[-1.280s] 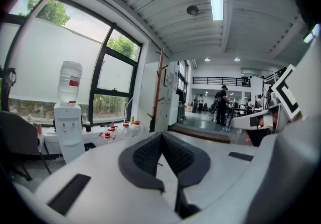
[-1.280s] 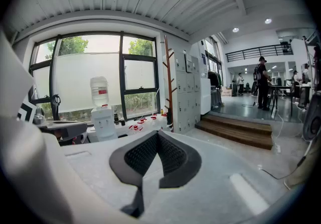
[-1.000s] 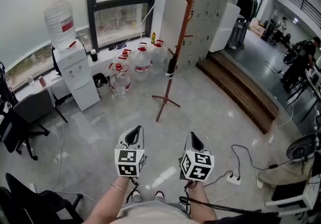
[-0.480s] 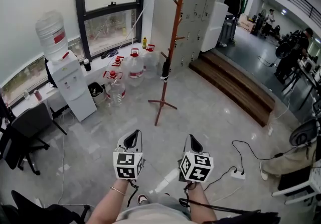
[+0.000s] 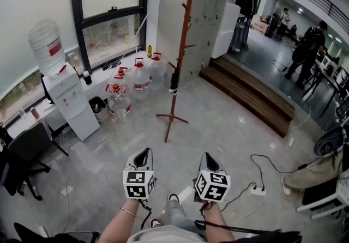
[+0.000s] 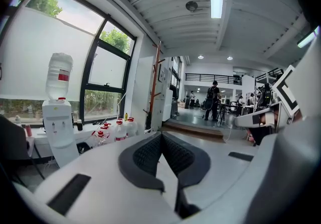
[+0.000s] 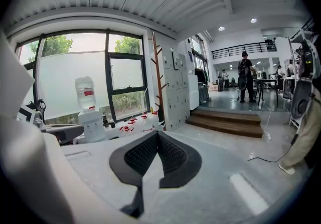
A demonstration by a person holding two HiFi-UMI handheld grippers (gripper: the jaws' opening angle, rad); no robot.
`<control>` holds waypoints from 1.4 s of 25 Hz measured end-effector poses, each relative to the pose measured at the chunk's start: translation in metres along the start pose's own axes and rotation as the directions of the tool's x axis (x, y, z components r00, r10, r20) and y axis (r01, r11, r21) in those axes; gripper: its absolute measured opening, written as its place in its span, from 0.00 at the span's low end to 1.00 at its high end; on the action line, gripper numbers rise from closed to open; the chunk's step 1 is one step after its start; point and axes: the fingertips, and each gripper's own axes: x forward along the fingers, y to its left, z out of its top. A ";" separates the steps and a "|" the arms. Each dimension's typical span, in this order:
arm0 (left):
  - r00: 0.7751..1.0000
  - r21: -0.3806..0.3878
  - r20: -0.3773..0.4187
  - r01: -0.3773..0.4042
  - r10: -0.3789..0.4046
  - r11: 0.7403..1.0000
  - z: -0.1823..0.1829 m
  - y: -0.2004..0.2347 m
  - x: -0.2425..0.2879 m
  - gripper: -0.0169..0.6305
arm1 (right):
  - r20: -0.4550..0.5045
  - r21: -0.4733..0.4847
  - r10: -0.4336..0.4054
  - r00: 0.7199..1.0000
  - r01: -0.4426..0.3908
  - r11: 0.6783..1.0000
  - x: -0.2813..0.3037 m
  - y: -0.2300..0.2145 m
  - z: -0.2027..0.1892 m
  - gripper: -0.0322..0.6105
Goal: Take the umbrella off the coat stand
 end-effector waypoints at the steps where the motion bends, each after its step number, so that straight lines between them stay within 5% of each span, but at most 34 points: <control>1: 1.000 0.002 0.001 0.001 -0.001 1.000 0.002 0.001 0.006 0.03 | 0.001 0.001 0.000 1.000 0.000 1.000 0.006 -0.002 0.002 0.06; 20: 0.998 -0.002 0.025 -0.063 0.063 0.998 0.057 0.011 0.147 0.03 | 0.026 -0.047 0.067 0.997 -0.066 0.997 0.148 -0.052 0.088 0.06; 35: 0.995 0.012 -0.022 -0.097 0.097 0.995 0.066 -0.003 0.244 0.03 | -0.028 -0.019 0.091 0.995 -0.091 0.996 0.242 -0.110 0.105 0.06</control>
